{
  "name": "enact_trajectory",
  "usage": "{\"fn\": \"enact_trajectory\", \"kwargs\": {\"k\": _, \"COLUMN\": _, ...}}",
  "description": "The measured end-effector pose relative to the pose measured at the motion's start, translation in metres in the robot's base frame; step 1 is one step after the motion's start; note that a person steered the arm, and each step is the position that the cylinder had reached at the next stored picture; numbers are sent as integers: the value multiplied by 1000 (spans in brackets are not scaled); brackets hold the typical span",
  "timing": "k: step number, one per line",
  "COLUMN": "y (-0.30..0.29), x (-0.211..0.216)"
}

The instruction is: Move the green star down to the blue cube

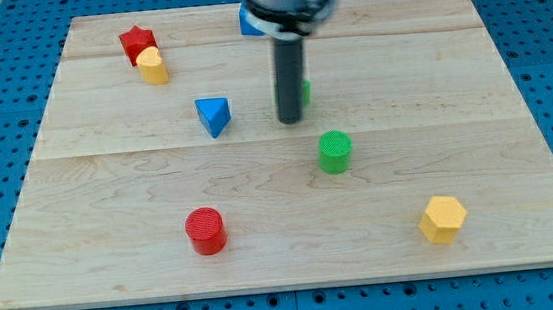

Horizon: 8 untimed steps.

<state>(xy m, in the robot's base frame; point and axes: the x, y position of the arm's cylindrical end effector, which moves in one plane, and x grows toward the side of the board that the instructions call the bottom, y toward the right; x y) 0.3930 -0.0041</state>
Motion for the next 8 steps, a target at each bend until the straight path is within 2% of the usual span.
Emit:
{"fn": "enact_trajectory", "kwargs": {"k": 1, "y": -46, "x": -27}}
{"fn": "enact_trajectory", "kwargs": {"k": 2, "y": -58, "x": -29}}
{"fn": "enact_trajectory", "kwargs": {"k": 3, "y": -42, "x": 1}}
{"fn": "enact_trajectory", "kwargs": {"k": 4, "y": -2, "x": 10}}
{"fn": "enact_trajectory", "kwargs": {"k": 5, "y": 4, "x": -35}}
{"fn": "enact_trajectory", "kwargs": {"k": 6, "y": -31, "x": -83}}
{"fn": "enact_trajectory", "kwargs": {"k": 8, "y": 78, "x": -32}}
